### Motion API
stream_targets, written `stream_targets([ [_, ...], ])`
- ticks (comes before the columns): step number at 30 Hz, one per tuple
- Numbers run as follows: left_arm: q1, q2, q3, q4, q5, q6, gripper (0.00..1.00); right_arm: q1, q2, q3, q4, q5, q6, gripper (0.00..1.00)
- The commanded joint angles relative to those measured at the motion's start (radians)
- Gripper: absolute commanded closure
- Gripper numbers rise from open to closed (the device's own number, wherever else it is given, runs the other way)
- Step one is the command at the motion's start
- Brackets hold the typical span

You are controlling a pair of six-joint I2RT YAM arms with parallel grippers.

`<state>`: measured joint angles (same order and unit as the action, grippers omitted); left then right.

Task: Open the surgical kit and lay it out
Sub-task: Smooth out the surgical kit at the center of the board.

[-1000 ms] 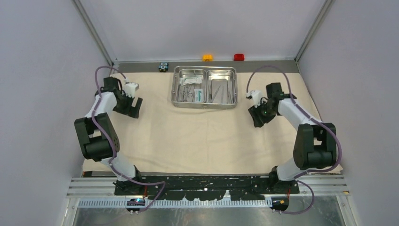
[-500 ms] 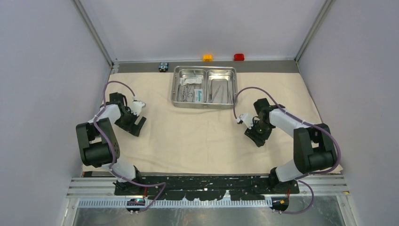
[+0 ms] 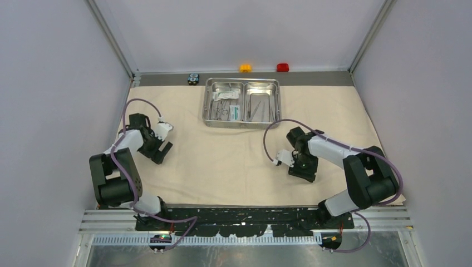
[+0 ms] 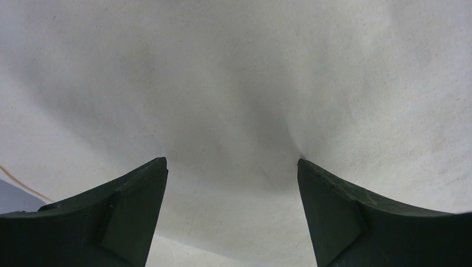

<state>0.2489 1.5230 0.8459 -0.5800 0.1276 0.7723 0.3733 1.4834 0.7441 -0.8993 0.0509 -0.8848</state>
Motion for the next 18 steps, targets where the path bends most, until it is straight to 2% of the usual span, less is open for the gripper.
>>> stream_targets([
  [1,0.004,-0.044,-0.062,-0.036,-0.076,0.077,0.11,0.040,0.000,-0.049,-0.076,-0.013,-0.002,0.50],
  [8,0.001,-0.107,-0.052,-0.113,-0.072,0.128,0.11,0.093,-0.058,-0.059,-0.128,-0.020,0.018,0.51],
  [13,-0.025,-0.160,0.087,-0.191,0.108,0.022,0.11,0.094,-0.170,0.025,-0.148,-0.088,0.059,0.53],
  [18,-0.275,-0.136,0.250,-0.151,0.205,-0.182,0.11,0.055,-0.275,0.112,-0.049,-0.173,0.170,0.53],
])
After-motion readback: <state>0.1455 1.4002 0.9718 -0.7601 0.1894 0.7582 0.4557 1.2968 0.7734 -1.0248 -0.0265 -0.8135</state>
